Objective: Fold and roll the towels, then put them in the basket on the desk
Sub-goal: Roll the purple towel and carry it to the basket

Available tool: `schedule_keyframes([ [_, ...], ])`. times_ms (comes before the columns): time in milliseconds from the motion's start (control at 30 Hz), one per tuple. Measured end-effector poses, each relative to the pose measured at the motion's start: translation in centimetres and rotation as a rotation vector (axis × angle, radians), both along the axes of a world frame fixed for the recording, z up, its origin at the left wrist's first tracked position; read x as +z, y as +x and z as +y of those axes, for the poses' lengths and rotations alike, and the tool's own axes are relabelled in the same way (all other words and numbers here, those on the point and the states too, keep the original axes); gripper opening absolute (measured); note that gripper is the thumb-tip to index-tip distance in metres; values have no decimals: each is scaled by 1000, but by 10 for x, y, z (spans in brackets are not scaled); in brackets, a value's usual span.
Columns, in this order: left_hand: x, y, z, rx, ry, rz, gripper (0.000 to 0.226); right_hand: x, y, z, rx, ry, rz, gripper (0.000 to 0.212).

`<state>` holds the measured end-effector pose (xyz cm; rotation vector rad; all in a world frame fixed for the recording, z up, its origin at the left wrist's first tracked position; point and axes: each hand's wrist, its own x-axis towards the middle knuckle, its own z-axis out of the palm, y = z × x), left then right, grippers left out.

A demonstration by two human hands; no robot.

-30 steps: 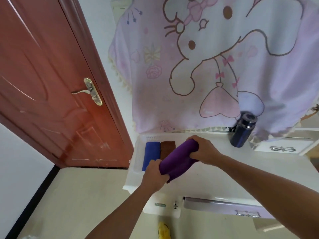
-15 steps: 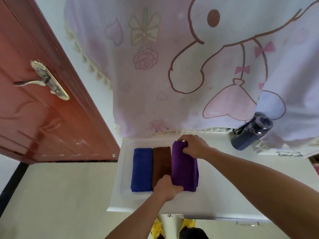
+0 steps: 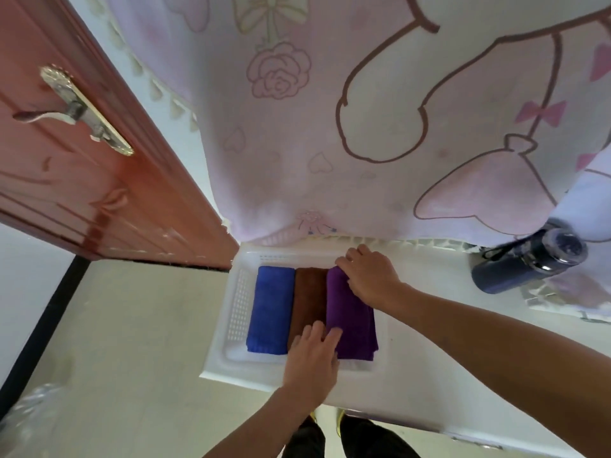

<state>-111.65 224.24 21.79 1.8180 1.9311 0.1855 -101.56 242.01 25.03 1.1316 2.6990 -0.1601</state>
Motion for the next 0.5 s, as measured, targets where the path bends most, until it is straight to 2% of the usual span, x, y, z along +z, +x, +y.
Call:
schedule_keyframes([
  [33,-2,-1,-4,-104,42,3,34,0,4,-1,46,26,51,34],
  [100,-2,0,-7,-211,-7,31,34,-1,12,-6,122,-35,66,35],
  [233,0,3,-2,-230,-169,112,53,-16,15,-14,155,-227,-91,45],
  [500,-4,-3,8,-309,-280,135,44,-27,5,-12,62,-270,-110,58],
])
